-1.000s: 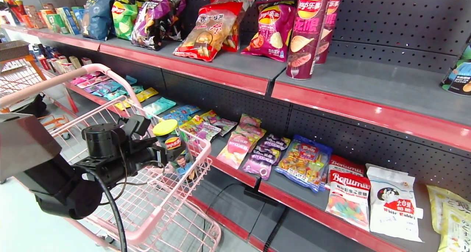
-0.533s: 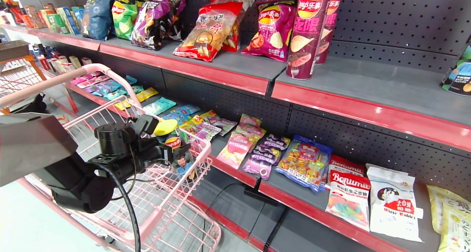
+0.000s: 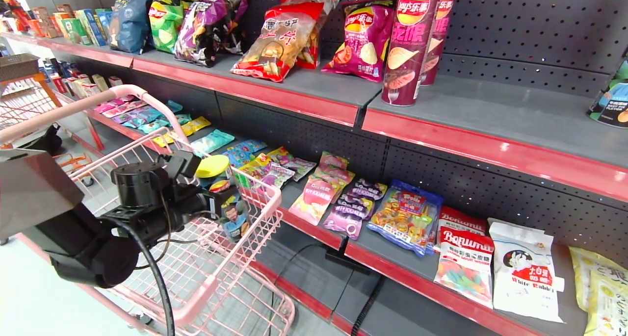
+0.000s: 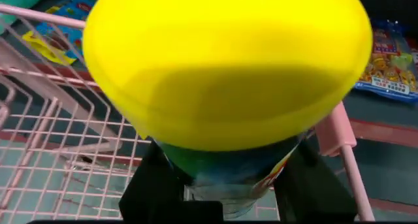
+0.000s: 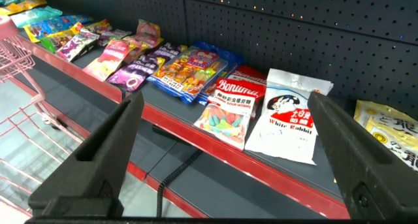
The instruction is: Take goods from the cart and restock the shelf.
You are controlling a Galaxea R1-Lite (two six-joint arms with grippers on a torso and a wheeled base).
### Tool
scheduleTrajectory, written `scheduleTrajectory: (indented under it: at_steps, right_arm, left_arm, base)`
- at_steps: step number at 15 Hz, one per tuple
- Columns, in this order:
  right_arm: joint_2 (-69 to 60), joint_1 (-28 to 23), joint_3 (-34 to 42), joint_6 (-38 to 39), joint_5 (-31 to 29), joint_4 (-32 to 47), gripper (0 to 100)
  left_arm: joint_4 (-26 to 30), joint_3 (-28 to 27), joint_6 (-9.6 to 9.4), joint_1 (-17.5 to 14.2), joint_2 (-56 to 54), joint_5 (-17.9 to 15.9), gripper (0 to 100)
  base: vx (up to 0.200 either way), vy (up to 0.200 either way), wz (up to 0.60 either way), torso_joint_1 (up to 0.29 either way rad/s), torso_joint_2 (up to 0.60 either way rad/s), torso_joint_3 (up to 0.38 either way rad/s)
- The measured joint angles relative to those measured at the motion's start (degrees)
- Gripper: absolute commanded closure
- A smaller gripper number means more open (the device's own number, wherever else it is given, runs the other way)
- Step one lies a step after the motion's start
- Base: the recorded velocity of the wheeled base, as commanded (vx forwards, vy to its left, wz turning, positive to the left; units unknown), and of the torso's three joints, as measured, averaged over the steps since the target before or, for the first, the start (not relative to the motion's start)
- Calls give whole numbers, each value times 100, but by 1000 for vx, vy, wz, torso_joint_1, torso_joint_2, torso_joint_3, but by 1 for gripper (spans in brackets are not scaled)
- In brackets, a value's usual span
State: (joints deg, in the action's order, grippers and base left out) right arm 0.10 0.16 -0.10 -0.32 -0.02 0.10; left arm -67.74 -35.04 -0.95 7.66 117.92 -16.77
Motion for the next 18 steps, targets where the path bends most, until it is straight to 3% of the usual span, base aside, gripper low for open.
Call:
scheduleTrajectory:
  at_steps: [6, 12, 15, 18]
  right_arm:
    - [0, 0, 0, 11, 2, 0, 0]
    - [0, -2, 0, 13, 2, -2, 0]
    - [0, 0, 0, 16, 2, -2, 0]
    - [0, 2, 0, 16, 2, 0, 0]
  left_arm:
    - [2202, 59, 324, -461, -2347, -62, 100]
    - [4610, 360, 425, -590, -5280, -249, 100]
    - [5330, 668, 421, -606, -6465, -238, 100]
    - [5407, 878, 393, -606, -7077, -183, 100]
  base:
    - [0, 0, 0, 0, 0, 0]
    - [0, 0, 0, 58, -212, -146]
    - [0, 0, 0, 162, -500, -336]
    - [0, 0, 0, 190, -536, -349]
